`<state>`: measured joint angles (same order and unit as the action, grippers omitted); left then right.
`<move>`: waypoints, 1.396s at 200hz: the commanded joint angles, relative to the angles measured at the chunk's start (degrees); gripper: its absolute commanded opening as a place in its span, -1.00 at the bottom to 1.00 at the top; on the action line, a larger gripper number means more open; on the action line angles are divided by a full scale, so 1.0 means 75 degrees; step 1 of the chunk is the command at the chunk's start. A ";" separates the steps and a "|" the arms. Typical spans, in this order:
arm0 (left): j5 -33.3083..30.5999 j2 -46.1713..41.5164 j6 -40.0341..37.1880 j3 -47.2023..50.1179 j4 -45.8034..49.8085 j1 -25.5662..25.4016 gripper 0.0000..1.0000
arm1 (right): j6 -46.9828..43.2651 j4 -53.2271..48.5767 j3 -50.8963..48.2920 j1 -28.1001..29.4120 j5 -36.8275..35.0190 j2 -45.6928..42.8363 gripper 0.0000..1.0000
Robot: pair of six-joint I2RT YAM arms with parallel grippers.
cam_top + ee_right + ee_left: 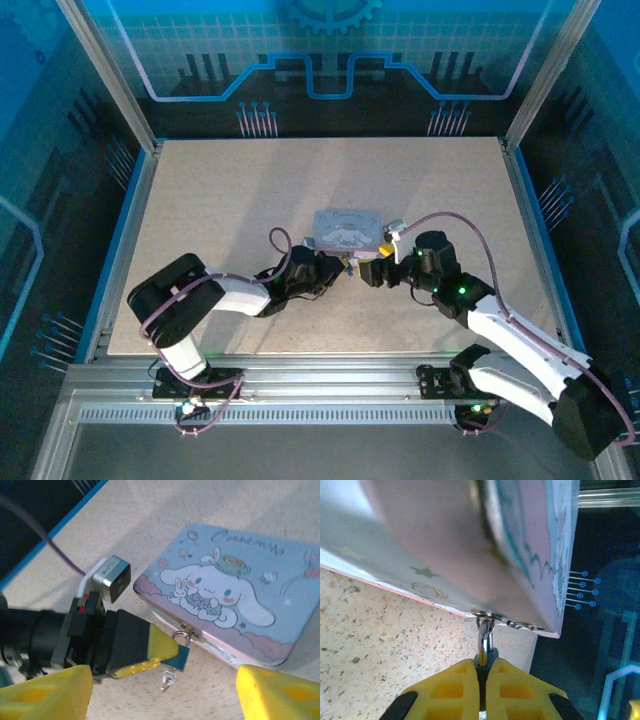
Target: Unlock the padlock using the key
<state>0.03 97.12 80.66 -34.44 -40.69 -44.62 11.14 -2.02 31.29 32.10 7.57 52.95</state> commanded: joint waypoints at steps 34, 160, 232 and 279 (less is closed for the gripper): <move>0.0404 -0.0402 0.0041 -0.0421 0.0387 0.0252 -1.00 | -0.4236 -0.0414 -0.0241 0.1373 -0.2096 -0.0172 0.49; 0.0645 -0.0352 0.0344 -0.0669 0.0330 0.0350 -1.00 | -0.6568 0.2859 -0.0751 0.2400 -0.3635 0.2357 0.30; 0.0687 -0.0317 0.0387 -0.0744 0.0306 0.0356 -1.00 | -0.6348 0.3488 -0.0702 0.2052 -0.3331 0.2746 -0.03; 0.0699 -0.0293 0.0381 -0.0761 0.0304 0.0350 -1.00 | -0.6394 0.3508 -0.0608 0.1908 -0.3440 0.2957 -0.27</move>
<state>3.92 95.85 82.65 -38.22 -36.27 -42.41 -37.21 22.15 24.86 47.18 -18.41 74.11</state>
